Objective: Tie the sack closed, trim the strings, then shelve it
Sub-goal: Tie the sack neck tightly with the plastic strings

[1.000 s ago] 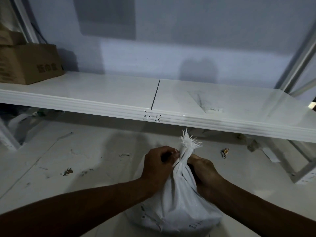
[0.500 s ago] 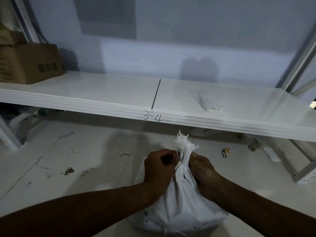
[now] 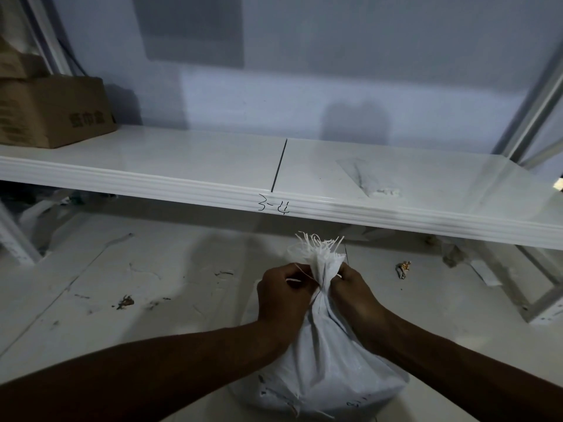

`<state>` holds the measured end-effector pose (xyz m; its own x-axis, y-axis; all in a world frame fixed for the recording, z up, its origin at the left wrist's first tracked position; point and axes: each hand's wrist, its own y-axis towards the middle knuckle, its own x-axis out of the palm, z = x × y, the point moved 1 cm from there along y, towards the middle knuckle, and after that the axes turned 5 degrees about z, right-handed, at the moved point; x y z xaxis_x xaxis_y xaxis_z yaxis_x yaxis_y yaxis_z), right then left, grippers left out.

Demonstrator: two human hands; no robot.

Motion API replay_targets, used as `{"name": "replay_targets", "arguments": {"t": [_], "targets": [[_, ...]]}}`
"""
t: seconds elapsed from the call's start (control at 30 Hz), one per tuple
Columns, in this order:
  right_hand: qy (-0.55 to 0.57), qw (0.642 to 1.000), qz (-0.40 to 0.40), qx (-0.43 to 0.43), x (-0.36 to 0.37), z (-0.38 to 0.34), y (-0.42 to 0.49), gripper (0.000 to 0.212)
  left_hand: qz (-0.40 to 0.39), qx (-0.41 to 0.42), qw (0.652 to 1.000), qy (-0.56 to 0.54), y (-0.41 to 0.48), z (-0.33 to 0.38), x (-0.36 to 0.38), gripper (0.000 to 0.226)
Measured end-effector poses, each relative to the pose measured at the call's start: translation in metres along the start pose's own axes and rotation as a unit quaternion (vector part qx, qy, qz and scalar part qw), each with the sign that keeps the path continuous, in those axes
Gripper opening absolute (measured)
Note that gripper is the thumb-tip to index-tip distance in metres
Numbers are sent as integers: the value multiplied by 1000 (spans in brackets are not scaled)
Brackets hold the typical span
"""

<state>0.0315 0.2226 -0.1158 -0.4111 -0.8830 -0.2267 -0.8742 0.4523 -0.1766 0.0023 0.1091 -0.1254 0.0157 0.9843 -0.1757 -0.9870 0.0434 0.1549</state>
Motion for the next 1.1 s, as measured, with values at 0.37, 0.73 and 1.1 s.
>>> {"name": "replay_targets", "arguments": {"t": [0.37,0.73,1.1], "targets": [[-23,995,56,-79,1,16,-6,24,14,35,998,47,-8,5,8,12],[-24,991,78,-105,0,24,-2,21,29,-35,999,19,-11,7,11,10],[-64,991,49,-110,-5,23,1,45,41,-92,995,15,-11,2,11,14]]}}
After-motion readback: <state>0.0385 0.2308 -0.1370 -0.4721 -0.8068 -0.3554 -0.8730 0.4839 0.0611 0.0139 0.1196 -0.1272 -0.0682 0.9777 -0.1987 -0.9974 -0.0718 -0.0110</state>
